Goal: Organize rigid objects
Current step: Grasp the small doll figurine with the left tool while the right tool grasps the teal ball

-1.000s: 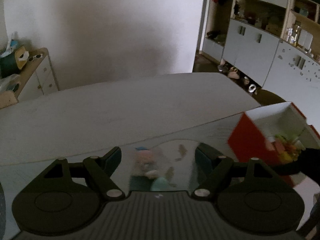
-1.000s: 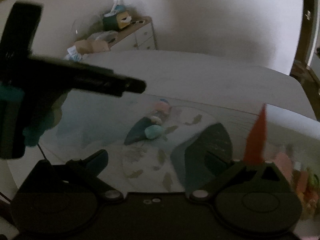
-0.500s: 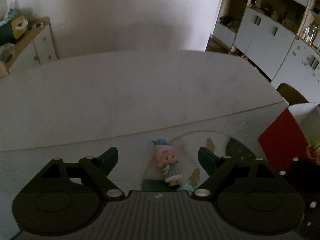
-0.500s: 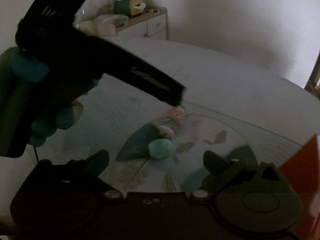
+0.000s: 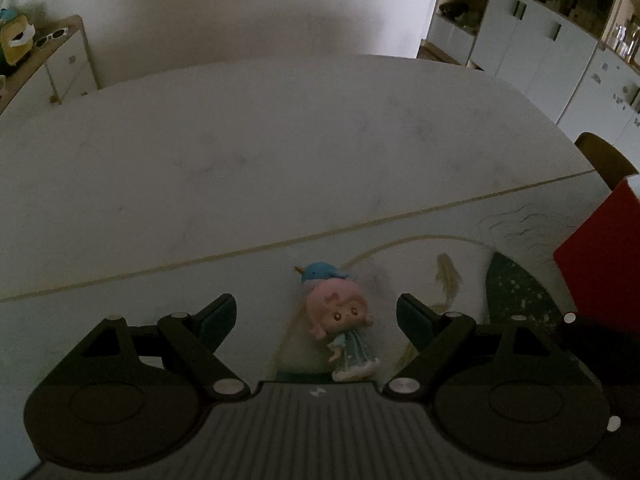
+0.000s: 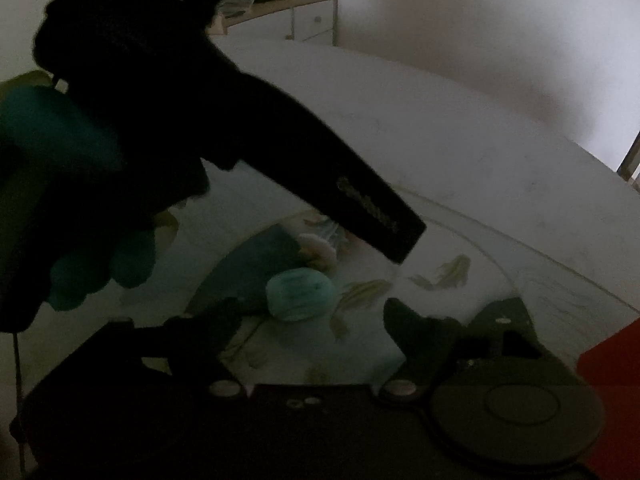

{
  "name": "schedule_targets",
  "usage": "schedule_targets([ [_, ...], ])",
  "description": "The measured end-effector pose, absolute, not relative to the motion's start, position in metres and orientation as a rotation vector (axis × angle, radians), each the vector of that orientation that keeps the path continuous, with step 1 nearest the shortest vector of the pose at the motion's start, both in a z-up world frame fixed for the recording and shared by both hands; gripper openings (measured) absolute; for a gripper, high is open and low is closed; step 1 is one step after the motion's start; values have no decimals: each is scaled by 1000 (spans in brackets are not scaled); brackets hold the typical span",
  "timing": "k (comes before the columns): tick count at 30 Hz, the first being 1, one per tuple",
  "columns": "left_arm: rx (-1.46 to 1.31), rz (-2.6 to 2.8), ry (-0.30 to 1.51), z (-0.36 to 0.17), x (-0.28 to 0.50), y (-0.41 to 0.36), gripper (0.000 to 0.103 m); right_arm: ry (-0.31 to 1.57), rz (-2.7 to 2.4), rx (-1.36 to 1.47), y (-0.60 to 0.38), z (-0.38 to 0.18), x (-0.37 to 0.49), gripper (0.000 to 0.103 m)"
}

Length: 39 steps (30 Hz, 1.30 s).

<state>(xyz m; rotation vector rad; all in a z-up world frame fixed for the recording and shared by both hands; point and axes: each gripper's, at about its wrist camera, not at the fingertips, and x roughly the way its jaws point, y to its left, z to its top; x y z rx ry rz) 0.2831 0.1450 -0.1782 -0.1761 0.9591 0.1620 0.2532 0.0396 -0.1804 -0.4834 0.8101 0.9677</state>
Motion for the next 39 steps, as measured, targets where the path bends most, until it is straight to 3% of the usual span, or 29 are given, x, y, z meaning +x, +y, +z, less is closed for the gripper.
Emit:
schedule_targets([
  [6, -191, 181, 960, -185, 286, 148, 88, 799, 988, -500, 42, -181, 245, 58],
  [11, -211, 186, 943, -189, 284, 150, 86, 795, 987, -496, 43, -180, 240, 51],
  [18, -167, 187, 923, -191, 284, 143, 60, 781, 991, -494, 42, -175, 232, 38],
  [23, -168, 170, 925, -189, 284, 139, 39, 783, 986, -495, 40, -171, 225, 37],
  [39, -222, 220, 952, -177, 256, 148, 37, 846, 914, -449, 21, -144, 212, 38],
])
